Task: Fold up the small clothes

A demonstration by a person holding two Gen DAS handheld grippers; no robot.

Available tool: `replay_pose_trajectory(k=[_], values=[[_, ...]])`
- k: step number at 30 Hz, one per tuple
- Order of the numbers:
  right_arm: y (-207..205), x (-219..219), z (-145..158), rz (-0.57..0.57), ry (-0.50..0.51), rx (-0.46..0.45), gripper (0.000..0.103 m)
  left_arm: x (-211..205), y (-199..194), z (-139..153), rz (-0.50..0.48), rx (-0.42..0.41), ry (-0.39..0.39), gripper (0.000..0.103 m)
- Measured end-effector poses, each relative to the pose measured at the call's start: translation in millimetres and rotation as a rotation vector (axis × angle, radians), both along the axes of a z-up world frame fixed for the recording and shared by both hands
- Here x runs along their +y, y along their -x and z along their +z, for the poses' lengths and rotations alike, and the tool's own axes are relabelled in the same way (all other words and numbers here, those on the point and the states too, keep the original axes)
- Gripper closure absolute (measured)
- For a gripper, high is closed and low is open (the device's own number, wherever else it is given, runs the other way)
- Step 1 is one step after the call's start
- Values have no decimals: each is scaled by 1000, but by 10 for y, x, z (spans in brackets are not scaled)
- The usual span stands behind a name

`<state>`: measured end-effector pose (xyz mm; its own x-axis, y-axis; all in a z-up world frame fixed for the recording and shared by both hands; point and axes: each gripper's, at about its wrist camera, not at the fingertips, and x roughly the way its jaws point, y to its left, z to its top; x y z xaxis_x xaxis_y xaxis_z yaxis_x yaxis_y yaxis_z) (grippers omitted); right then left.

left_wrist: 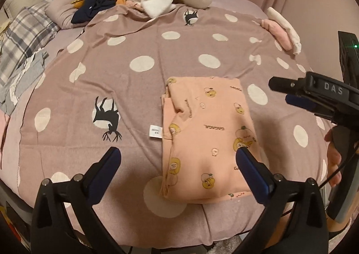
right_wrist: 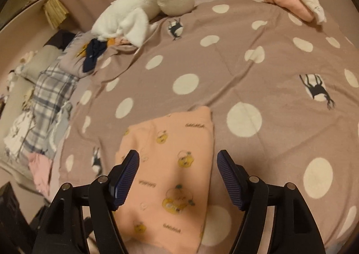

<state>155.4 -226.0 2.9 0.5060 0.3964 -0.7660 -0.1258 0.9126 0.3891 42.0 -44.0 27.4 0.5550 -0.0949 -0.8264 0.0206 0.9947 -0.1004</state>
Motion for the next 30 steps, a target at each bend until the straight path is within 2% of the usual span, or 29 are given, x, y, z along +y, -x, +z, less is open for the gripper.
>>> replay_pose_trajectory(k=[6,9,16,21,26,30], values=[[157,-4,16,28,9,25,30,-139,89,11,-60,17,-23,0],[261,-32,34,20,14,35,24,-201,157,17,-80,8,-55,0],[545,-171,-44,-53,68,30,20,-341,257,-33,-108,10,-115,0],[711,-161,-168,-98,88,35,16,-379,310,0,-120,-19,-49,0],[872,-176,-427,-123,-6,73,16,-362,353,-7,-73,-34,3,0],[918,-133,-442,-128,54,75,16,-328,374,-48,-49,-28,-6,0]])
